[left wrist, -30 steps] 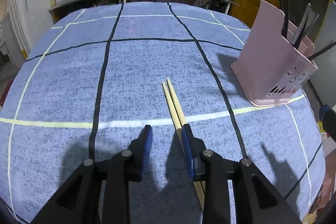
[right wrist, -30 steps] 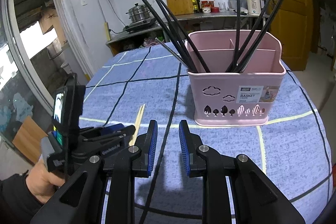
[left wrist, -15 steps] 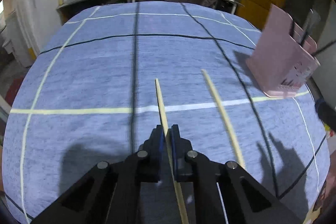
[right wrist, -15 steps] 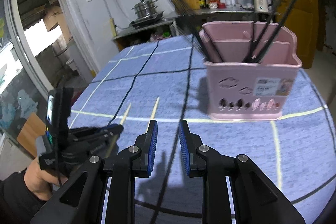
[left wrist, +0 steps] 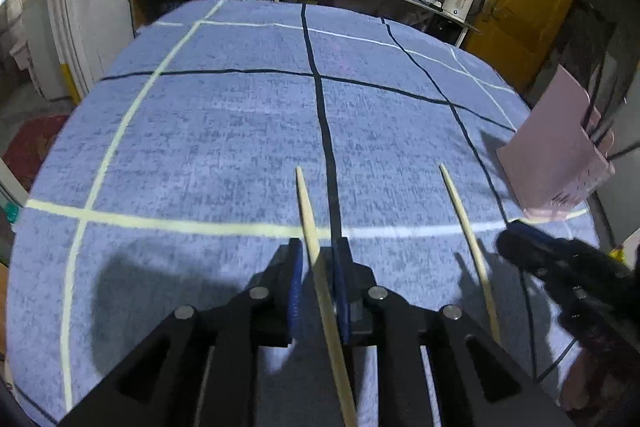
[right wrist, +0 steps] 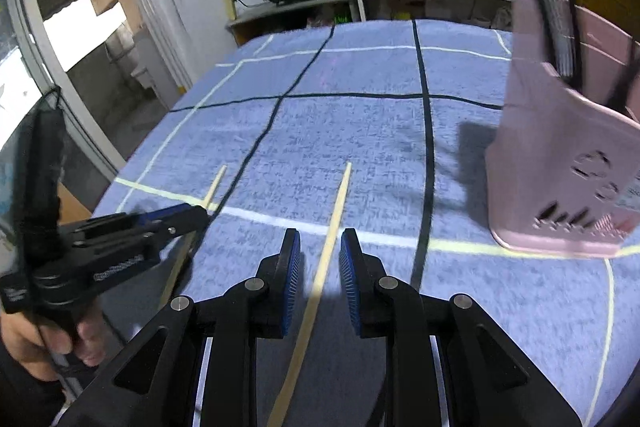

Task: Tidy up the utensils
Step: 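Close the left tool on one wooden chopstick while the right tool grasps the other, then lift the wooden chopsticks upright and carry both tools over the pink holder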

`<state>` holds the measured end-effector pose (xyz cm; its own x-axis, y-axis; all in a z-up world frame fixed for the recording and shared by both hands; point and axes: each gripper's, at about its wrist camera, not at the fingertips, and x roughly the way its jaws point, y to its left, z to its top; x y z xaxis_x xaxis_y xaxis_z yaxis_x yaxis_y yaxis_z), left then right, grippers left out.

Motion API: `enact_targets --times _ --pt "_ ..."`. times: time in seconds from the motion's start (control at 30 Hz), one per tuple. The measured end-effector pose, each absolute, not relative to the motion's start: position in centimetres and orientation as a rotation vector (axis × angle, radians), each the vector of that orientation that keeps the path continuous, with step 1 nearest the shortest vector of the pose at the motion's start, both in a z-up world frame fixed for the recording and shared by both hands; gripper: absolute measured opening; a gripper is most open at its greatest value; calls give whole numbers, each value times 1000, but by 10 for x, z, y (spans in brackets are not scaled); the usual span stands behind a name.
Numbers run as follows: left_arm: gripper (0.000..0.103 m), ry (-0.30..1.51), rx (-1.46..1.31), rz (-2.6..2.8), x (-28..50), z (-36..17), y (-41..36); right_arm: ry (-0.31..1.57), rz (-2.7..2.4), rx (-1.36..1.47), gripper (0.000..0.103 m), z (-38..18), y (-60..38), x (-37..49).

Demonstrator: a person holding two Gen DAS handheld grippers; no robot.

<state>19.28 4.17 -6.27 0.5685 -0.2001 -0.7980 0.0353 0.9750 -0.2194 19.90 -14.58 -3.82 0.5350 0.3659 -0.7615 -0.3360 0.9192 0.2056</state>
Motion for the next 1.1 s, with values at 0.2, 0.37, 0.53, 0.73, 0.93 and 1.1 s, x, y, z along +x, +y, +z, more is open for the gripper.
enact_targets --times 0.2,0.37,0.53,0.73,0.93,1.1 --pt "17 958 -170 -140 208 -65 42 943 390 18 22 -49 -138 220" --pt "17 955 -146 -137 215 -65 41 971 360 10 22 -57 -134 235" --pt "13 956 -112 -130 218 -65 39 982 349 -27 21 -56 -125 244" --pt "7 961 -114 -117 219 -64 40 999 354 -44 7 -55 -121 251" --pt "6 947 -150 -131 214 -55 44 955 386 -28 6 -36 -121 238" --pt "6 895 -160 -146 205 -31 48 895 407 -21 6 -9 -122 224"
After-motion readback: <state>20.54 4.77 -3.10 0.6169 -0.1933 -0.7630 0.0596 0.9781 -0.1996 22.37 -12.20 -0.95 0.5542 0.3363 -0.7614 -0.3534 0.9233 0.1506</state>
